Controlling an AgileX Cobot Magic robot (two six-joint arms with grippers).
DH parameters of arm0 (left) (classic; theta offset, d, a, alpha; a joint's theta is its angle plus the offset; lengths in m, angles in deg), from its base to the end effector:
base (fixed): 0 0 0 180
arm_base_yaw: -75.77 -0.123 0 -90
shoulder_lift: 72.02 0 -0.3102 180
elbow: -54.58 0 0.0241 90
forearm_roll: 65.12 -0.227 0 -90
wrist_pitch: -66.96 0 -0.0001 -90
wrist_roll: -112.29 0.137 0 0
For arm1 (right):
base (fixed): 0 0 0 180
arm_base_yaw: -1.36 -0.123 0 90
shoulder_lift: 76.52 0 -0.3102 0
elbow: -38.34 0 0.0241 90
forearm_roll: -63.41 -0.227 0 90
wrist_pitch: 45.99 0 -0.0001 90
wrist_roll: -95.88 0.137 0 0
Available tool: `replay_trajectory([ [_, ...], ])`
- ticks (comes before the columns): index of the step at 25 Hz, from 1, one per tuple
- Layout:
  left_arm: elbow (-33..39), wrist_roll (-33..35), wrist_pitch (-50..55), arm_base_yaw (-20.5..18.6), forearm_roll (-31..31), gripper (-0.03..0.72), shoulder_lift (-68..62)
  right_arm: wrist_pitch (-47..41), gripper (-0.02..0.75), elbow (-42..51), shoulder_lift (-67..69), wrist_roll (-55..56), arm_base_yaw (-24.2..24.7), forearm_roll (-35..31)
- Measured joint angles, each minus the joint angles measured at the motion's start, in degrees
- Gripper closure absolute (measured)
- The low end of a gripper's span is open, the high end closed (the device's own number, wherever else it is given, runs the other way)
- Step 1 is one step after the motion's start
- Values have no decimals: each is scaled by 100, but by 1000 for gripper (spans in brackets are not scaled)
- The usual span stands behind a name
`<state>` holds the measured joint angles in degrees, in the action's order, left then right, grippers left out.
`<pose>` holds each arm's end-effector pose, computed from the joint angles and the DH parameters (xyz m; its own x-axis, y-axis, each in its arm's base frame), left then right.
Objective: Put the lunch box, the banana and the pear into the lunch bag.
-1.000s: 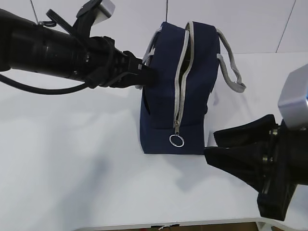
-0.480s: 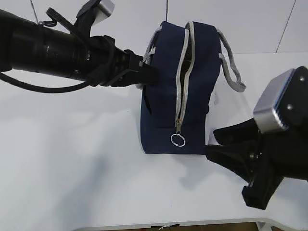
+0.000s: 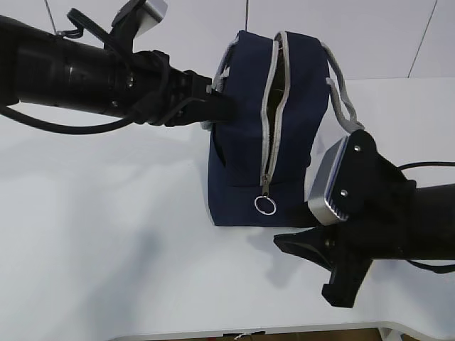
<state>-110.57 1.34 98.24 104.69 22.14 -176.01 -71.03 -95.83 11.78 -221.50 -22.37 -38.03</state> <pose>0.3038 -0.2491 0.2762 -0.6684 0.0716 -0.7404 0.6309 0.5818 -0.5133 0.2221 0.1598 0.2142 -0.0938 -0.6083 -0.7881 -0.8712 0.4333 -0.2308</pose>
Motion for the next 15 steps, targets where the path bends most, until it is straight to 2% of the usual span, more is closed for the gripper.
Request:
replay_trajectory([
  [6,0,0,0,0,13,696,0,113,423,-461,564,-13,0,-29],
  [11,0,0,0,0,13,696,0,608,423,-481,660,-26,0,-47],
  [15,0,9,0,0,13,696,0,665,423,-495,696,-26,0,-56],
])
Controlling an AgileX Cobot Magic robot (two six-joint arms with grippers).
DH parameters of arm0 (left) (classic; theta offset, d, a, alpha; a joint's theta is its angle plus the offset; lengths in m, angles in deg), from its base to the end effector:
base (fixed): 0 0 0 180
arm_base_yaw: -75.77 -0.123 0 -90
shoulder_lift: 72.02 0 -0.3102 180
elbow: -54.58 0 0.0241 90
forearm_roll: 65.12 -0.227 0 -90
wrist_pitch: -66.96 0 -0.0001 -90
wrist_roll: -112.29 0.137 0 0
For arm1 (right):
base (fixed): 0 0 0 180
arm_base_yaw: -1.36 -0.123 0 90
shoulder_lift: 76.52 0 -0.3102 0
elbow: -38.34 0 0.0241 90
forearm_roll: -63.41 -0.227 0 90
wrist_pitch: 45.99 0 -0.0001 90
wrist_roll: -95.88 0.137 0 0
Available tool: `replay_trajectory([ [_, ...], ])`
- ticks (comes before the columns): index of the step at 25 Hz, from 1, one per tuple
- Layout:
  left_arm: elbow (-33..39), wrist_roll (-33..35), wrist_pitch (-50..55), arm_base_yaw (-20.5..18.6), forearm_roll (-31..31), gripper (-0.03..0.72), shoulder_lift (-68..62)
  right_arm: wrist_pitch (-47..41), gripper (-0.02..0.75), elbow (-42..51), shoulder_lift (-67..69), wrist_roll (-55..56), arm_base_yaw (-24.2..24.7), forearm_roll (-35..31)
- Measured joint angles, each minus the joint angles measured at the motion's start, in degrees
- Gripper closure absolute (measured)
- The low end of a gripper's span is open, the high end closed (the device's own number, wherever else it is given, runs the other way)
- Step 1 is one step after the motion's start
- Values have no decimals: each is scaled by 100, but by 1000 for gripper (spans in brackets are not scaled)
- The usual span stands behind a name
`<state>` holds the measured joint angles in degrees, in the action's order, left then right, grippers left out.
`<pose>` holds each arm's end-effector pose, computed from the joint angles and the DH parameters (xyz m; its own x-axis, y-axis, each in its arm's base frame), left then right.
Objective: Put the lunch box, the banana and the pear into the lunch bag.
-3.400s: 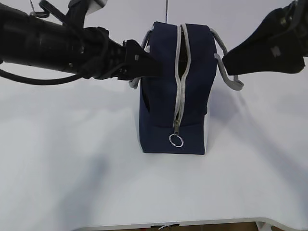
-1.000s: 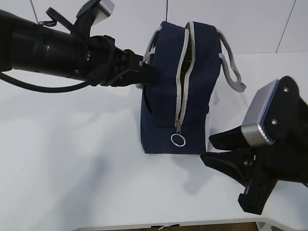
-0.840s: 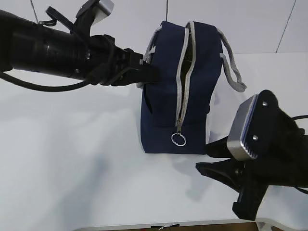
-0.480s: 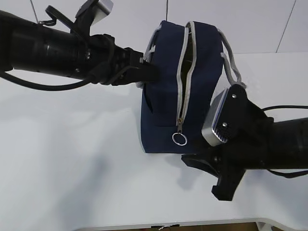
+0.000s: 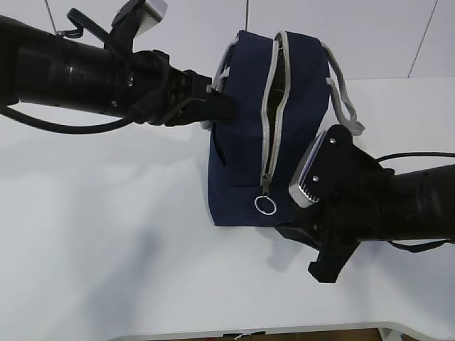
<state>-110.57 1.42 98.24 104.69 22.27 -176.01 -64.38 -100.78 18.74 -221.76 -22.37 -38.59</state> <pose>0.3038 -0.2491 0.2763 -0.6683 0.0703 -0.7406 0.6307 0.5815 -0.5139 0.2573 0.1594 0.1974 -0.1638 -0.6682 -0.7258 -0.8377 0.4827 -0.2554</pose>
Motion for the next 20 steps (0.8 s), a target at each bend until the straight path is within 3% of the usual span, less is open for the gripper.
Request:
replay_trajectory([
  [20,0,0,36,0,0,697,0,25,423,-492,708,622,0,-18],
])
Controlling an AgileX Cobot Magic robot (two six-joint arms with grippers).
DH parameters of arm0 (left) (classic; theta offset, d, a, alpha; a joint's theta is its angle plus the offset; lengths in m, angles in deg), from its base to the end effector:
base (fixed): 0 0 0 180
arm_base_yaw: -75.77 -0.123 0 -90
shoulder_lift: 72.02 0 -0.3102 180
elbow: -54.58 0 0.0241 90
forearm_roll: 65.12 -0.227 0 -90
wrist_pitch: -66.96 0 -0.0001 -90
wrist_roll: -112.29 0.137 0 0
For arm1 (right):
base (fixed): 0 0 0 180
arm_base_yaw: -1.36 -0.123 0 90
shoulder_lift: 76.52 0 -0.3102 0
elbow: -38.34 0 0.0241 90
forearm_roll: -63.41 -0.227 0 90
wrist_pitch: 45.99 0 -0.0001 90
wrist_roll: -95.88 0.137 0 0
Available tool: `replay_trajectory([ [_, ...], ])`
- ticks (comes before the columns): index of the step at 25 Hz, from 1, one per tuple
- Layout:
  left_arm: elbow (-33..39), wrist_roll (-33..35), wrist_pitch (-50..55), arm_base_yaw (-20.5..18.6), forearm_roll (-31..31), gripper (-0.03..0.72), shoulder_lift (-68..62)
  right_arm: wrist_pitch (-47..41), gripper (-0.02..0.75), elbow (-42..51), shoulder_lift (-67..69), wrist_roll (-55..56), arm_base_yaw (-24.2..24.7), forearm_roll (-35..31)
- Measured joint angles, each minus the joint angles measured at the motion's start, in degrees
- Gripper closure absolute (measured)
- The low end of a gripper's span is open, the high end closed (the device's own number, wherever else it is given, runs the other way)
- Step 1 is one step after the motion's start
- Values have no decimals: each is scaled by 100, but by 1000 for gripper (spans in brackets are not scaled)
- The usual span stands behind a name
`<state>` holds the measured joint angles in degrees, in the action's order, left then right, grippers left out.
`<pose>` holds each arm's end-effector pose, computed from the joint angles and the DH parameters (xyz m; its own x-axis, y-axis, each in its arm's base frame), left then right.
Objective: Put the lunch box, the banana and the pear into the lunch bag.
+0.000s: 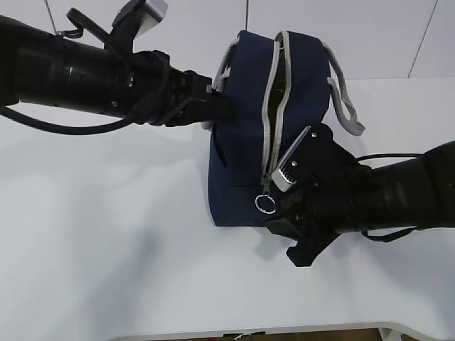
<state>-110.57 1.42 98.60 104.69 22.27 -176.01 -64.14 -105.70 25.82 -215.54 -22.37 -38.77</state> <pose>0.3031 -0.2496 0.2765 -0.6692 0.0722 -0.7396 0.6330 0.5767 -0.5164 0.2840 0.1705 0.1814 -0.2825 -0.6226 -0.7297 -0.8180 0.5538 -0.1558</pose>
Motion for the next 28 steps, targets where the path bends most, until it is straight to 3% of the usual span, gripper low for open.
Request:
replay_trajectory([
  [20,0,0,133,0,0,697,0,-555,425,-355,369,21,0,0],
  [28,0,0,137,0,0,697,0,-536,585,-355,369,21,0,0],
])
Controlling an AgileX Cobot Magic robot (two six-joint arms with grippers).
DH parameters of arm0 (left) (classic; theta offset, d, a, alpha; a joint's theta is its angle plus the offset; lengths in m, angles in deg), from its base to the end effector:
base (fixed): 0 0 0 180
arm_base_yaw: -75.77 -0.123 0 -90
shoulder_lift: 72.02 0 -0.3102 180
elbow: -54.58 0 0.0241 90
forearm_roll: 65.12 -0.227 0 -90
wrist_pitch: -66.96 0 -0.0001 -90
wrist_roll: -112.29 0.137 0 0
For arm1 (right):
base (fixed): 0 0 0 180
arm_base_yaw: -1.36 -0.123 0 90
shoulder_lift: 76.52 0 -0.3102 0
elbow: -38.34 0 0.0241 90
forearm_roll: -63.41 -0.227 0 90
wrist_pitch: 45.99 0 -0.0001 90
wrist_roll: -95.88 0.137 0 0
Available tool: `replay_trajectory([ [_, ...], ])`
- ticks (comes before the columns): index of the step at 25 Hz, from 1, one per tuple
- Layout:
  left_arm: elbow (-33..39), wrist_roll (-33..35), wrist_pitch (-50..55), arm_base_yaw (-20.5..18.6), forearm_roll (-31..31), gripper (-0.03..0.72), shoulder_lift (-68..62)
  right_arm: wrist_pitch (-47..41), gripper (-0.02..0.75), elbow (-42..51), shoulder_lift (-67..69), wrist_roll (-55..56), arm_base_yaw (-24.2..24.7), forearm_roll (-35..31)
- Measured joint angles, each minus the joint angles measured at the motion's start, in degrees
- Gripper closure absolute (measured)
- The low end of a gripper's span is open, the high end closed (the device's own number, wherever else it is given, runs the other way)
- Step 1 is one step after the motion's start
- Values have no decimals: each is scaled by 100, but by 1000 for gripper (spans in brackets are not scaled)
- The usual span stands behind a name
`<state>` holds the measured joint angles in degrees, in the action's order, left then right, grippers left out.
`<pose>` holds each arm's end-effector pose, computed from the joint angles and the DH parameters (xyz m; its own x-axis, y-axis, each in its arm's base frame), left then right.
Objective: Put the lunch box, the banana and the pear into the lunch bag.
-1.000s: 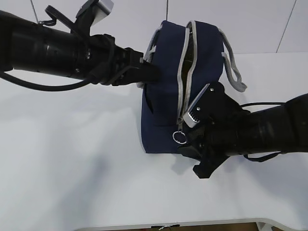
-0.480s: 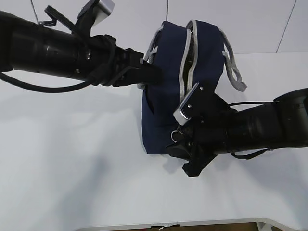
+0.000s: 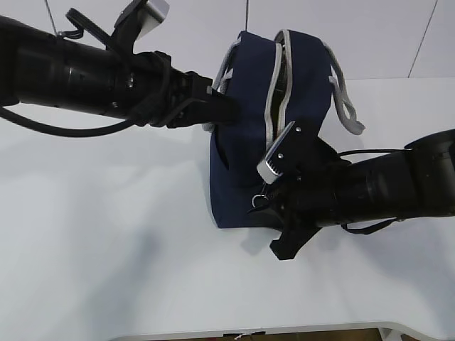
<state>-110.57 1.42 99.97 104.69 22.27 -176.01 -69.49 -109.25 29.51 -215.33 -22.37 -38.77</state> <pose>0.3004 -0.2512 0.2772 -0.6724 0.0792 -0.7359 0.6415 0.5584 -0.5260 0.2954 0.1883 0.1810 -0.2577 -0.5850 -0.7690 -0.8509 0.5144 -0.1062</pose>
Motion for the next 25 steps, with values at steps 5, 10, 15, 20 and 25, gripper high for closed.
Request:
replay_trajectory([
  [5,0,0,9,0,0,697,0,78,702,-31,0,27,0,0],
  [10,0,0,9,0,0,697,0,366,720,-99,0,316,0,0],
  [15,0,0,9,0,0,697,0,418,720,-99,0,572,0,0],
  [20,0,0,-2,0,0,697,0,508,720,-99,-145,1118,0,42],
  [25,0,0,-10,0,0,697,0,508,720,-99,-454,1766,0,450],
])
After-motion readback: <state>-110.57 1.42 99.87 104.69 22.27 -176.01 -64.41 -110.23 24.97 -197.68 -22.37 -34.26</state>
